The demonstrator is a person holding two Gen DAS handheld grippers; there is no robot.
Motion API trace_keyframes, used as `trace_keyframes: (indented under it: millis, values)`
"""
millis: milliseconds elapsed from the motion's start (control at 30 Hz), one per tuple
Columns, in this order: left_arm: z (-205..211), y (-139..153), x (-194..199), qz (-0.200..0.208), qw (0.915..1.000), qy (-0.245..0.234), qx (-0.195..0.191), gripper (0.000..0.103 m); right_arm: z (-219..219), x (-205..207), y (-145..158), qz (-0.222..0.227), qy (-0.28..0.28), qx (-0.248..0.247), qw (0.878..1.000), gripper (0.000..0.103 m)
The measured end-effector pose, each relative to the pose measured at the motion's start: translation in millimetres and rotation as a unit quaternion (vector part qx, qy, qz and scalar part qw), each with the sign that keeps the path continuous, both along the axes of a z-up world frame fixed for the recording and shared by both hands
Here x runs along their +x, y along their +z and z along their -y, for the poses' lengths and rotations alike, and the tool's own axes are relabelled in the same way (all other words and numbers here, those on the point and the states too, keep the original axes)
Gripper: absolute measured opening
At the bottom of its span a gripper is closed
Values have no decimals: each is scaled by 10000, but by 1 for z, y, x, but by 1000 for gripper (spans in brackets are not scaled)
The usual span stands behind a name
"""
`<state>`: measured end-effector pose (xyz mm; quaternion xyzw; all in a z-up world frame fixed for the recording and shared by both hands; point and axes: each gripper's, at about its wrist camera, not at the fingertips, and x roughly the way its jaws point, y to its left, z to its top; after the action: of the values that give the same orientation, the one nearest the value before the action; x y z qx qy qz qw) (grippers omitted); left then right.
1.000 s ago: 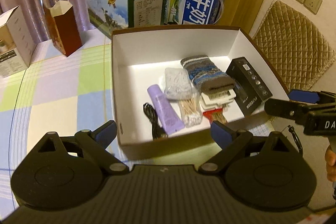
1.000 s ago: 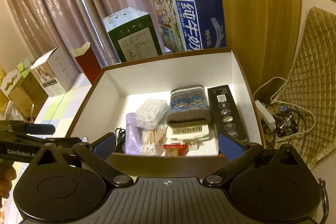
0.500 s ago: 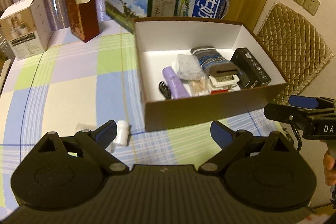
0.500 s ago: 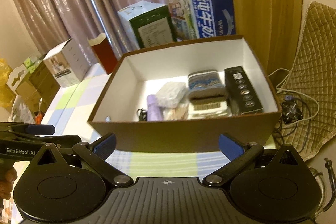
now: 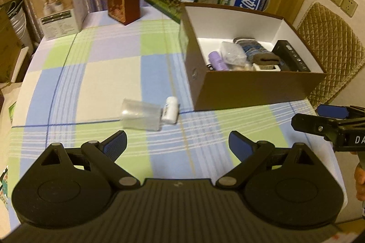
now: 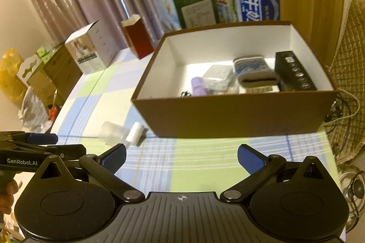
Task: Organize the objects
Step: 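Lift both open tools out of the box and back toward the table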
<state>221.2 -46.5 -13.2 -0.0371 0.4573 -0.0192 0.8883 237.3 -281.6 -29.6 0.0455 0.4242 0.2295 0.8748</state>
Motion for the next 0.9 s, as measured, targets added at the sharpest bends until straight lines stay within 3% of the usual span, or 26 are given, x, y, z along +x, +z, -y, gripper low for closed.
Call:
trace_keyframes:
  millis: [467, 900]
  values:
    - [-48, -16, -14, -233, 9991, 353, 95, 94, -52, -8, -29, -265, 184, -84, 9994, 101]
    - [-70, -33, -3, -360, 9989, 293, 23, 94, -80, -1, -48, -435, 49, -82, 9990, 101]
